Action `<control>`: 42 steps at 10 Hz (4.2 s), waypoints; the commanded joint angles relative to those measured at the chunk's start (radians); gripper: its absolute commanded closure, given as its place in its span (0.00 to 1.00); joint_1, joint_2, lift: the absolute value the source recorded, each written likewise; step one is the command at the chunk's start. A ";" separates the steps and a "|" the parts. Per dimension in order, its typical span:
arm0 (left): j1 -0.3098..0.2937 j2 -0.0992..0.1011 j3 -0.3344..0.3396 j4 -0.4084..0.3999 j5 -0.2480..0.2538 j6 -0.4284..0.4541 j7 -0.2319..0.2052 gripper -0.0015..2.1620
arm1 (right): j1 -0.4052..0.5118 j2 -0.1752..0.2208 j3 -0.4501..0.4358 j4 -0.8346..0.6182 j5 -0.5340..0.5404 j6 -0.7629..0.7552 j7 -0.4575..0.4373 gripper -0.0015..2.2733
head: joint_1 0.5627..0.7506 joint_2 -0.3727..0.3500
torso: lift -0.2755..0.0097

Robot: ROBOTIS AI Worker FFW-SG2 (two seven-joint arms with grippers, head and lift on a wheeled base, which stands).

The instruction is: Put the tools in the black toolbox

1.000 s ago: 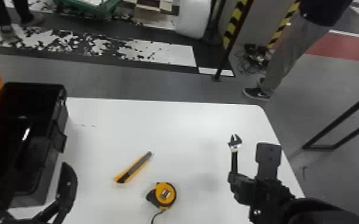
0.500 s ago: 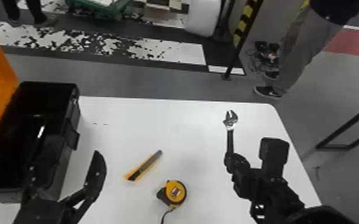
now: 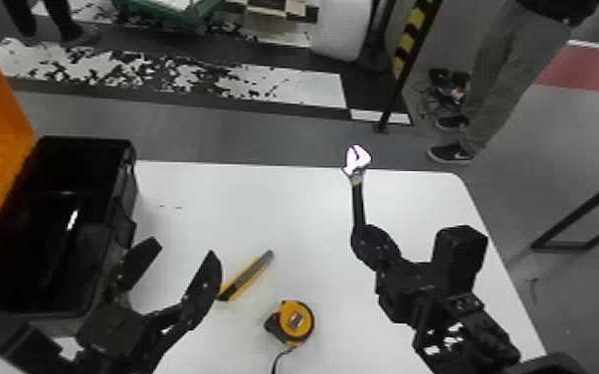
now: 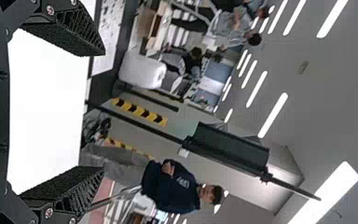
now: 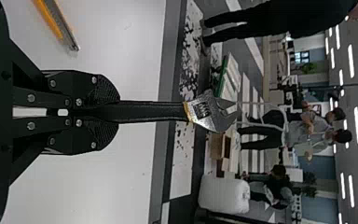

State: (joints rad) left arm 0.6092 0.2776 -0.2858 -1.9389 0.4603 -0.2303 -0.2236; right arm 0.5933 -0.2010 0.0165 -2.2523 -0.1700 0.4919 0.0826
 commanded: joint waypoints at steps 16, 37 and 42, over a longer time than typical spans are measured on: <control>-0.253 -0.009 -0.024 -0.081 0.129 0.585 -0.069 0.07 | 0.045 -0.043 0.132 0.023 0.181 -0.195 0.370 0.99 | 0.70 0.35 | 0.83; -0.333 -0.011 0.139 -0.132 -0.014 0.892 -0.123 0.99 | 0.166 -0.051 -0.021 0.031 0.099 -0.241 0.336 0.03 | 0.70 0.30 | 0.83; -0.385 -0.015 0.402 -0.195 -0.126 1.092 -0.128 0.99 | 0.243 -0.029 -0.144 0.109 0.033 -0.327 0.324 0.03 | 0.70 0.44 | 0.83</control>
State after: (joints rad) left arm 0.2393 0.2627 0.0886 -2.1280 0.3625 0.8247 -0.3510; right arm 0.8275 -0.2357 -0.1093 -2.1536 -0.1242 0.1780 0.4062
